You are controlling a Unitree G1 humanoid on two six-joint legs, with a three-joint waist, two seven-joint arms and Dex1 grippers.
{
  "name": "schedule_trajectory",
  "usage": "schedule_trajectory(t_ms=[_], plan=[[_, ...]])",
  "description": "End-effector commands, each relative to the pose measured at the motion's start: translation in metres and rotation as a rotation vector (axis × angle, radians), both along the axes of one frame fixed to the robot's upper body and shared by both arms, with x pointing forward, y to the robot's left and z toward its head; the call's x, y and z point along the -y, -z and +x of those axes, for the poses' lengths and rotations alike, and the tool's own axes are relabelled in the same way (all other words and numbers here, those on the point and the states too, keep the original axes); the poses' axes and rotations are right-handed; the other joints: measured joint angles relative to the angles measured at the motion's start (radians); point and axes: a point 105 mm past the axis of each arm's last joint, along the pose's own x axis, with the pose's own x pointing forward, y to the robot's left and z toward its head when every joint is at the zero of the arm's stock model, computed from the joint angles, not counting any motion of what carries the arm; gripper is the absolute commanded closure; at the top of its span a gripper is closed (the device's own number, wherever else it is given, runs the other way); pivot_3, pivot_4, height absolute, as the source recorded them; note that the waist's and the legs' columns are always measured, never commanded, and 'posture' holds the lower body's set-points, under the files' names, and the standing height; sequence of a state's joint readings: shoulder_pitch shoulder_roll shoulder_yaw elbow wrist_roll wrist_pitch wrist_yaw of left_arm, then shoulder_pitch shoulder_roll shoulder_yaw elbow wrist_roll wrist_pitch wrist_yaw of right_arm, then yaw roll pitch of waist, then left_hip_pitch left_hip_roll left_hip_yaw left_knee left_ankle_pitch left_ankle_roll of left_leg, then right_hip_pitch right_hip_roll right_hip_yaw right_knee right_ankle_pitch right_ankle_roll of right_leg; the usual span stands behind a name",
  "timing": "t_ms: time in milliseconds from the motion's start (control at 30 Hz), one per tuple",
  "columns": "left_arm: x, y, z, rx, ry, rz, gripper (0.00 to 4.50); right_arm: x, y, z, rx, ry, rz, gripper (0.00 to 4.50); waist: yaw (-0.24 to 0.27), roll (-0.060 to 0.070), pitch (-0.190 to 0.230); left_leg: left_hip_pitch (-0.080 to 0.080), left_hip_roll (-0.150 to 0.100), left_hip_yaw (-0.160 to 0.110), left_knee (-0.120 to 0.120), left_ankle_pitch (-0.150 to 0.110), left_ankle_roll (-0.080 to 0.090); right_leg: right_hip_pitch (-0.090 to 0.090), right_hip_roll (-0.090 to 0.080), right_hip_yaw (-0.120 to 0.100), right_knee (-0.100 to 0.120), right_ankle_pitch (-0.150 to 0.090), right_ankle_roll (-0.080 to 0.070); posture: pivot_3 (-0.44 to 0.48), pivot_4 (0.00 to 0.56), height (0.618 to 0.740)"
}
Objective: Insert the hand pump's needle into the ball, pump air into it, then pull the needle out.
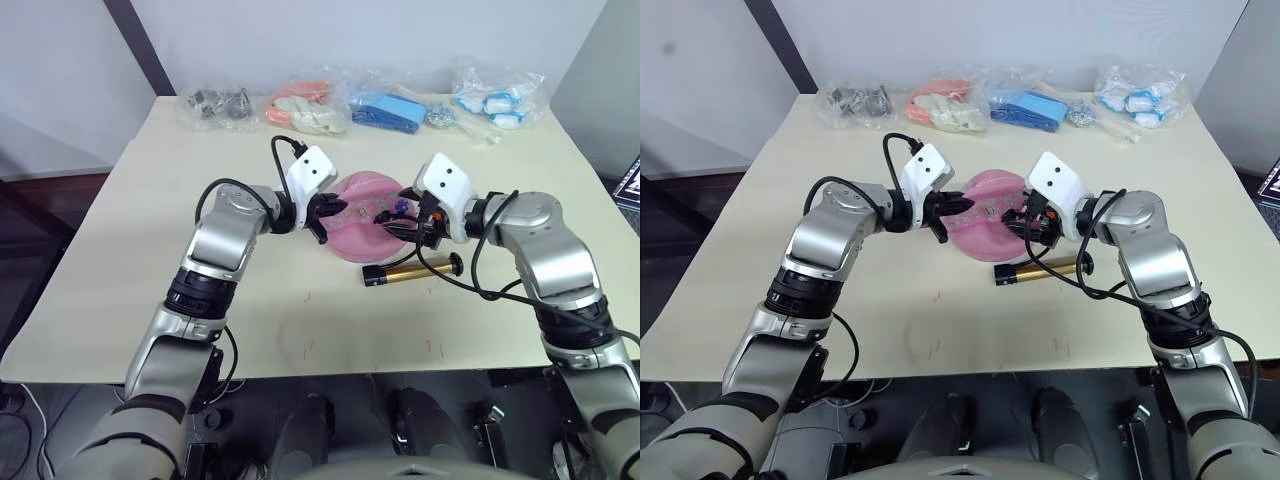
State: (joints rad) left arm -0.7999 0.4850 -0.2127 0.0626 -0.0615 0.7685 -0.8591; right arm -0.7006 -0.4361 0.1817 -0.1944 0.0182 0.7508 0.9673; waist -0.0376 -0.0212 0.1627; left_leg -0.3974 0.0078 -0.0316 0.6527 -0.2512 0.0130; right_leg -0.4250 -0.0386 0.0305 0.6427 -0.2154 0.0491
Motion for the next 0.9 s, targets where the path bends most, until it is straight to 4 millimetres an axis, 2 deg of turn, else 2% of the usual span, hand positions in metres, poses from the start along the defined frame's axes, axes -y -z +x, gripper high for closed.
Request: schedule_trajectory(t_ms=[33, 133, 267, 433, 667, 700, 900], plan=[[-0.002, 0.021, -0.002, -0.070, -0.006, 0.039, 4.50, -0.006, -0.015, -0.003, 0.067, -0.096, -0.001, 1.71, 0.001, 0.000, 0.000, 0.000, 0.000, 0.000, 0.000, 0.000, 0.000, 0.000, 0.000, 0.000, 0.000, 0.000, -0.001, 0.000, 0.150, 0.740], [-0.001, 0.021, -0.002, -0.070, 0.000, 0.040, 4.50, -0.006, -0.012, 0.000, 0.076, -0.139, -0.022, 1.71, 0.003, 0.000, 0.000, 0.000, 0.000, 0.000, 0.000, 0.000, 0.000, 0.001, 0.000, -0.001, 0.000, 0.001, -0.001, 0.000, 0.150, 0.740], [-0.002, 0.020, -0.002, -0.065, 0.003, 0.045, 4.50, 0.002, -0.005, 0.010, 0.116, -0.137, -0.134, 1.71, 0.003, 0.000, 0.000, 0.000, 0.000, 0.000, 0.001, 0.000, 0.000, 0.001, 0.000, -0.001, 0.000, 0.001, -0.001, 0.000, 0.150, 0.740], [-0.005, 0.018, -0.001, -0.049, 0.000, 0.063, 4.50, 0.002, -0.011, 0.014, 0.151, -0.145, -0.265, 1.71, 0.000, 0.002, 0.001, 0.000, 0.000, 0.000, 0.001, 0.000, 0.000, 0.001, 0.000, -0.001, 0.000, 0.001, -0.002, 0.000, 0.150, 0.740], [-0.004, 0.018, 0.001, -0.041, 0.003, 0.065, 4.50, 0.000, -0.011, 0.017, 0.141, -0.156, -0.304, 1.71, 0.003, 0.002, 0.001, 0.000, 0.000, -0.001, 0.001, 0.000, 0.000, 0.001, 0.000, -0.002, 0.000, 0.001, -0.002, 0.000, 0.150, 0.740], [-0.004, 0.018, 0.001, -0.040, 0.003, 0.065, 4.50, 0.001, -0.009, 0.017, 0.140, -0.158, -0.316, 2.23, 0.003, 0.002, 0.001, 0.000, 0.000, 0.000, 0.001, 0.000, 0.000, 0.001, 0.000, -0.002, 0.000, 0.001, -0.002, 0.000, 0.150, 0.740], [-0.004, 0.018, 0.002, -0.040, 0.003, 0.065, 4.50, 0.002, -0.008, 0.021, 0.148, -0.152, -0.337, 2.23, 0.003, 0.002, 0.001, 0.000, 0.000, -0.001, 0.001, 0.000, 0.000, 0.001, 0.000, -0.002, 0.000, 0.001, -0.002, 0.000, 0.150, 0.740]])
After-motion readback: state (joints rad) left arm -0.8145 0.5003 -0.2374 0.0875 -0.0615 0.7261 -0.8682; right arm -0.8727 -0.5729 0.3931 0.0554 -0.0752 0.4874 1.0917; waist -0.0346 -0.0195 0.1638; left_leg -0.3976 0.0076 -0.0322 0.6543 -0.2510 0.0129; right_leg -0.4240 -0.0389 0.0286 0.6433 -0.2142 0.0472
